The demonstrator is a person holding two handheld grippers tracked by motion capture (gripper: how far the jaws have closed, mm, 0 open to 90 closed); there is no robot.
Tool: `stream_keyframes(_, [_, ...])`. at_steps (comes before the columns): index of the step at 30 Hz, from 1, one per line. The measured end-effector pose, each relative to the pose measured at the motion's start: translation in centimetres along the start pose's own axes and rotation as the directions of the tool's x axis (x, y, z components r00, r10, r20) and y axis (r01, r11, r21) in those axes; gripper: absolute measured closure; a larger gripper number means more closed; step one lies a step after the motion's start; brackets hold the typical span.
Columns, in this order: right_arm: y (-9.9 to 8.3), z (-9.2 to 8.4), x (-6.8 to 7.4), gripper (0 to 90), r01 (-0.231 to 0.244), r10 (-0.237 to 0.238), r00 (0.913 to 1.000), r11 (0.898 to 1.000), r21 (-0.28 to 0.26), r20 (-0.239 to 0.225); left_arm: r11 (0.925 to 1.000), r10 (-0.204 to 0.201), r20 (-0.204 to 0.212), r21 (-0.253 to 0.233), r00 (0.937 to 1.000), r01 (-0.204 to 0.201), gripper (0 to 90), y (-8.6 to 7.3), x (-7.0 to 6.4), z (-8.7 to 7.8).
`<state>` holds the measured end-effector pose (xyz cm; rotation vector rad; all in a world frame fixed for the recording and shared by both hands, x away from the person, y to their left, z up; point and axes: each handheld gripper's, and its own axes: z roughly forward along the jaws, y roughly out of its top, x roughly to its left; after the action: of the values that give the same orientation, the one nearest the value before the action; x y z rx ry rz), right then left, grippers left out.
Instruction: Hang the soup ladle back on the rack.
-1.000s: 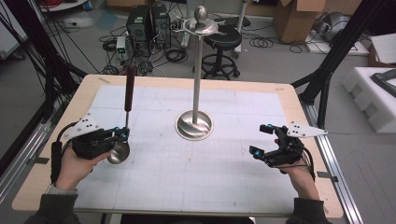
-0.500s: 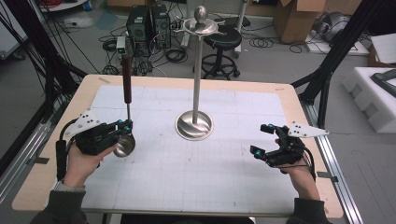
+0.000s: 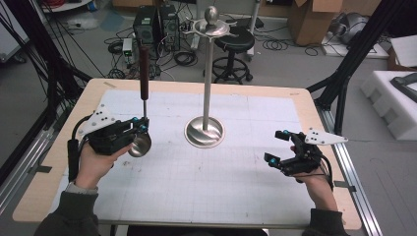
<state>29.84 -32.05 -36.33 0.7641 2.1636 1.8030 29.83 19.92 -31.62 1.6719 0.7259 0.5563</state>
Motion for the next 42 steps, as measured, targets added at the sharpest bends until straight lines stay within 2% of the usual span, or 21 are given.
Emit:
stream_keyframes(5, [0.0,0.0,0.0,0.4,0.000,0.000,1.0000,1.000,0.000,-0.001,0.9996,-0.010,-0.003,-0.028,0.9999,0.010,84.4,1.3,-0.2,0.5])
stream_keyframes(14, [0.1,-0.1,0.0,0.4,-0.001,0.001,1.0000,1.000,-0.005,-0.002,0.9994,0.002,-0.007,-0.033,1.0000,-0.002,84.4,2.5,-0.7,1.8])
stream_keyframes(16, [0.1,-0.2,0.0,0.4,0.004,-0.004,1.0000,1.000,-0.009,0.000,0.9992,-0.006,-0.010,-0.040,0.9999,0.006,84.4,2.7,-0.7,2.2])
stream_keyframes(20, [0.1,-0.3,0.0,0.3,0.005,-0.005,1.0000,1.000,-0.016,0.000,0.9984,-0.010,0.005,-0.055,0.9999,0.010,84.4,3.1,-0.7,3.1])
stream_keyframes(29, [0.2,-0.5,-0.1,0.4,-0.003,0.003,1.0000,1.000,-0.025,0.000,0.9999,-0.007,0.012,-0.015,0.9999,0.007,84.3,3.2,-0.4,5.3])
stream_keyframes(35, [0.2,-0.7,-0.1,0.4,-0.004,0.004,1.0000,1.000,-0.030,0.000,0.9997,-0.023,0.002,-0.012,0.9997,0.023,84.3,3.1,0.2,6.0])
stream_keyframes(36, [0.2,-0.7,-0.1,0.4,-0.002,0.002,1.0000,0.999,-0.033,0.000,0.9997,-0.021,-0.004,-0.014,0.9998,0.021,84.3,3.1,0.3,6.0])
stream_keyframes(38, [0.3,-0.8,-0.1,0.4,-0.003,0.002,1.0000,0.999,-0.040,-0.003,0.9996,-0.019,0.012,-0.020,0.9997,0.019,84.3,3.2,0.3,6.2])
stream_keyframes(42, [0.3,-1.0,-0.2,0.4,-0.013,0.012,0.9999,0.999,-0.045,-0.003,0.9999,-0.012,-0.003,-0.010,0.9999,0.012,84.3,3.4,0.3,6.6])
